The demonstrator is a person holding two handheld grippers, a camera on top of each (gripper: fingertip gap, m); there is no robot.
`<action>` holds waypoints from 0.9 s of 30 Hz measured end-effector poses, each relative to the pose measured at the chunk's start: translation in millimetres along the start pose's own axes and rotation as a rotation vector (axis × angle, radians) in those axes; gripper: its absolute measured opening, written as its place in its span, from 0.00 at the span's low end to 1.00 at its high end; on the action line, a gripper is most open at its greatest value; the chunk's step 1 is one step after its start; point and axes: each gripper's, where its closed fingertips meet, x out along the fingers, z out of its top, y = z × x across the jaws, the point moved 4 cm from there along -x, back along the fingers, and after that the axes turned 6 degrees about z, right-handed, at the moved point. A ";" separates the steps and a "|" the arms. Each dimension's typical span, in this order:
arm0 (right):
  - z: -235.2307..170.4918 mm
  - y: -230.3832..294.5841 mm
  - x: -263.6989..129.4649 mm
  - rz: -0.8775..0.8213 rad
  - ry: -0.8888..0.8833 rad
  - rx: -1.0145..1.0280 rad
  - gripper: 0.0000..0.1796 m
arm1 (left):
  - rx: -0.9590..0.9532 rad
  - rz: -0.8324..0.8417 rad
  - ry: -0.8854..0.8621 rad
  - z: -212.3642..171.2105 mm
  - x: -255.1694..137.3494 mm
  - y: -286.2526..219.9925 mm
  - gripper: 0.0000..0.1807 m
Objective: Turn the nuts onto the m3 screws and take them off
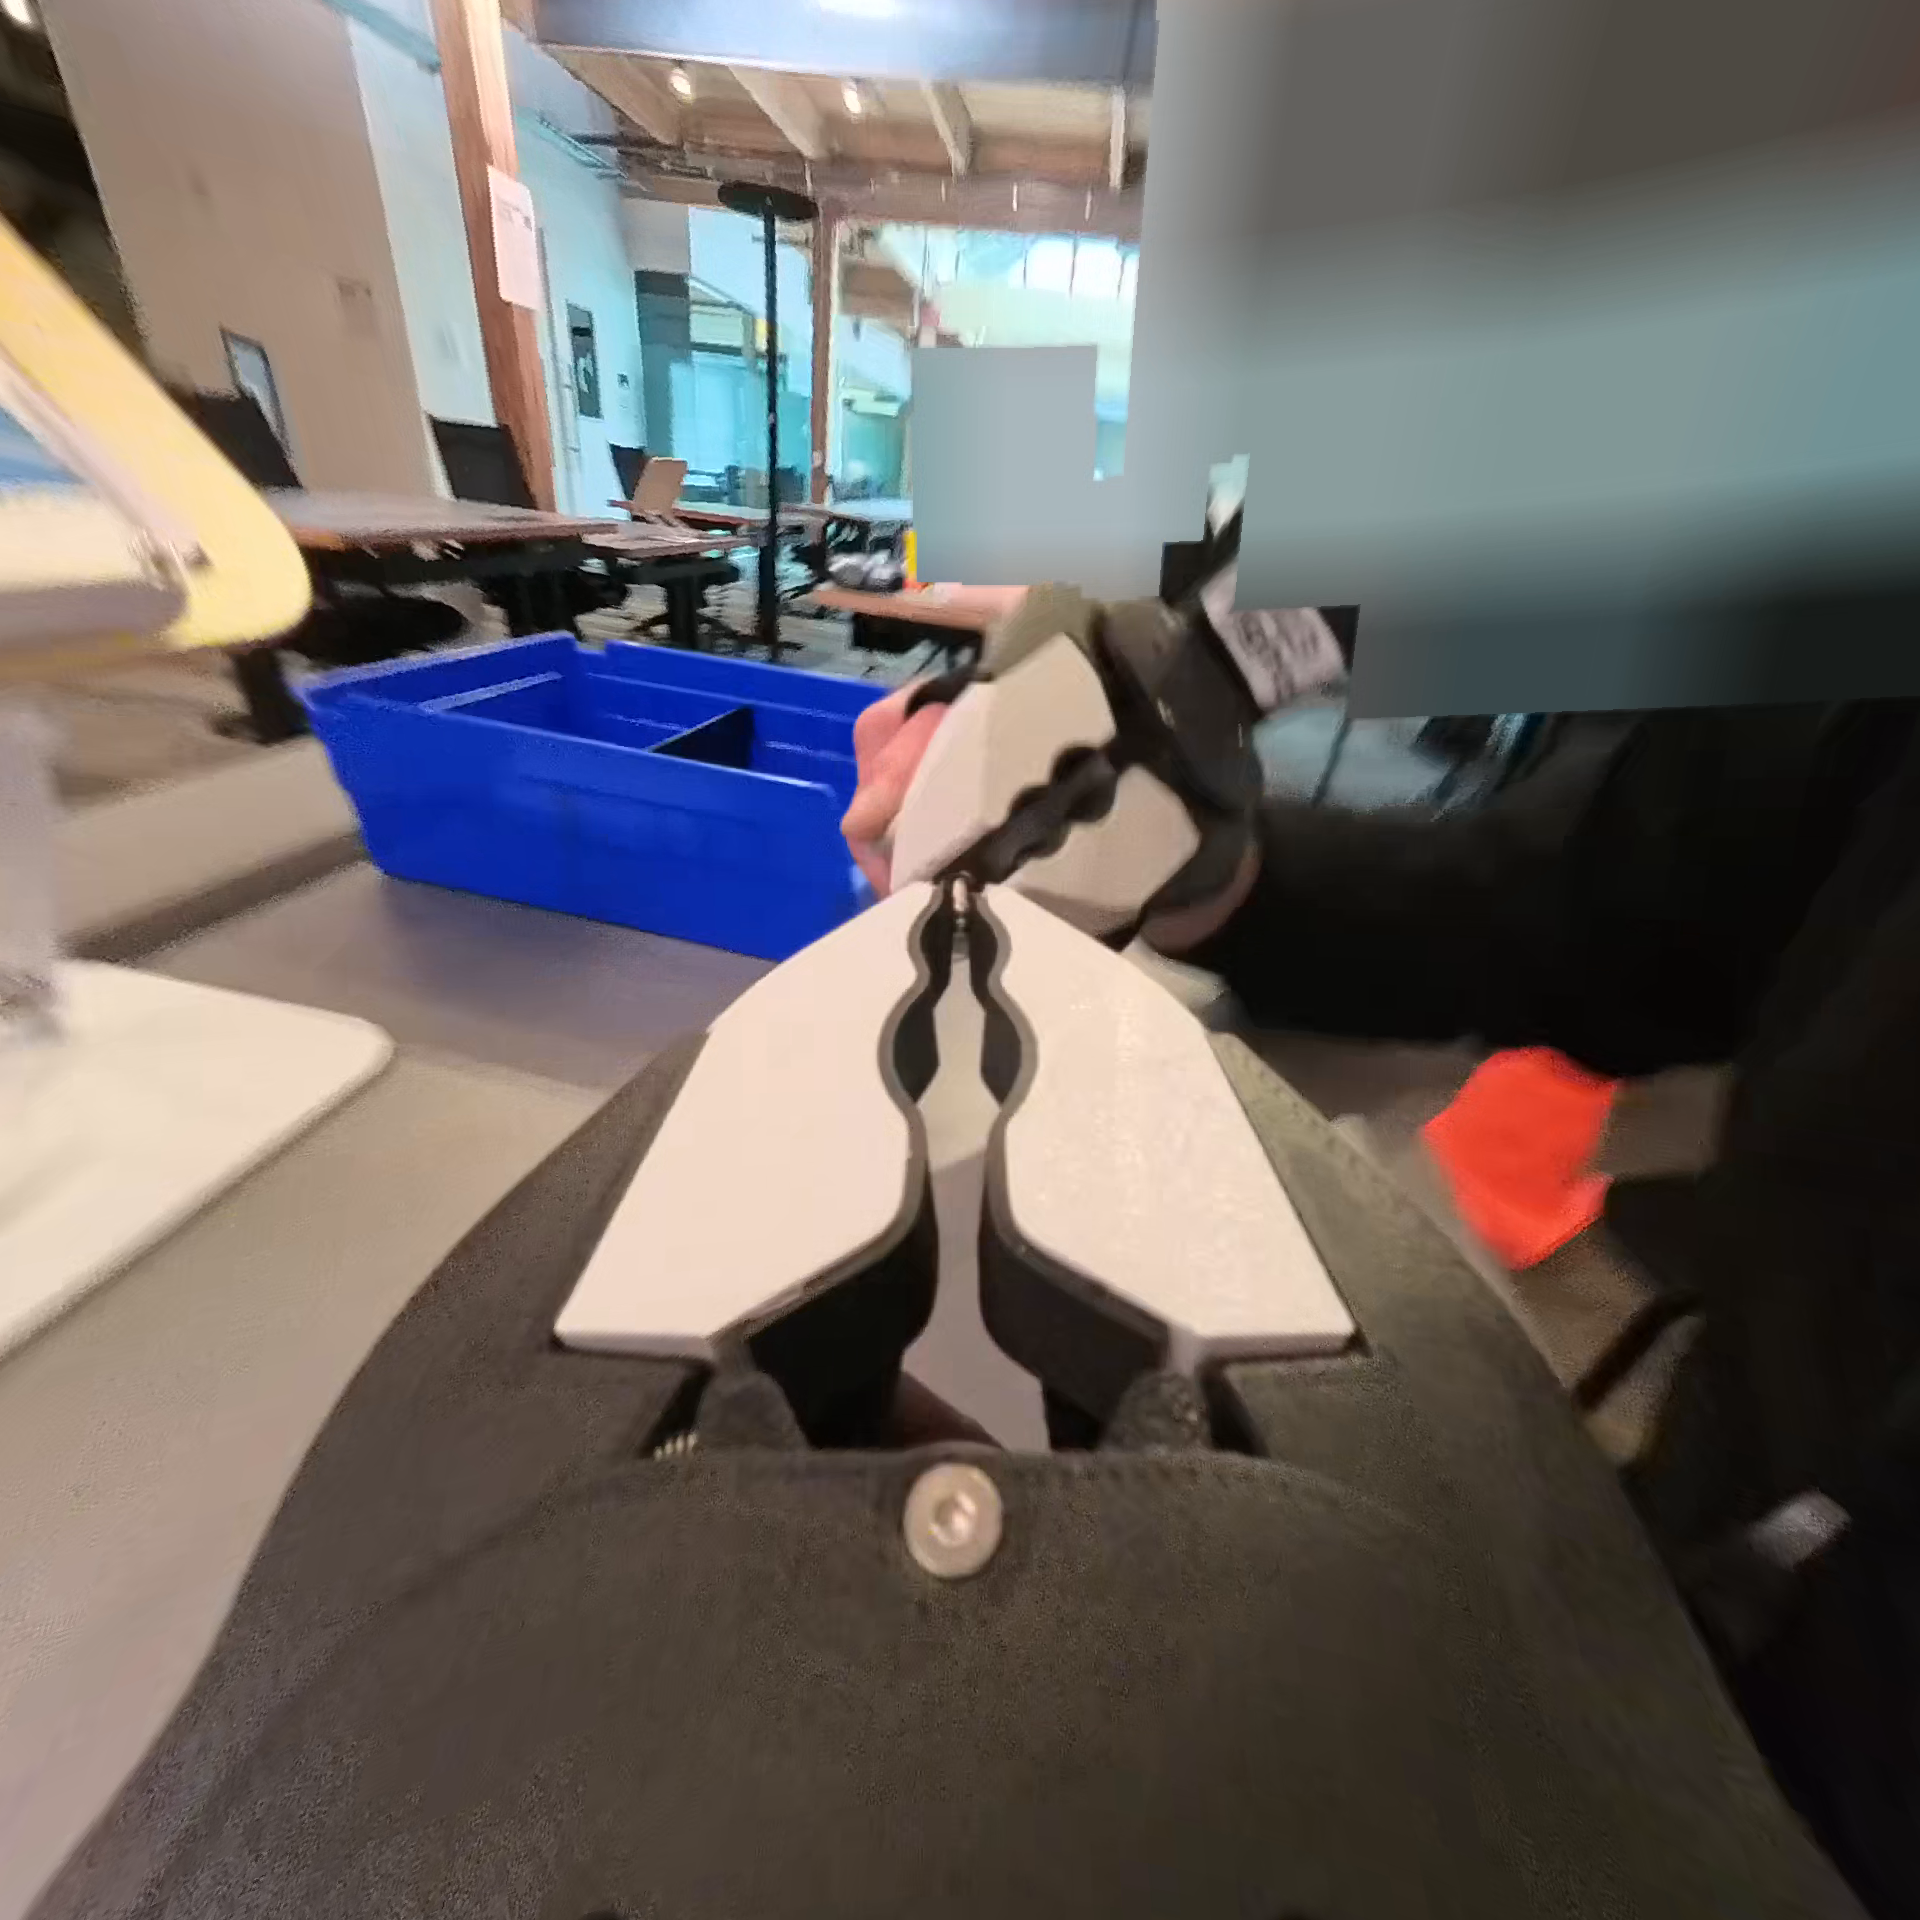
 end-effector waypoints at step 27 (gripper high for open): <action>-9.7 6.6 -0.1 0.216 -0.099 0.341 0.03 | 0.428 0.093 0.073 -9.2 2.0 -5.6 0.02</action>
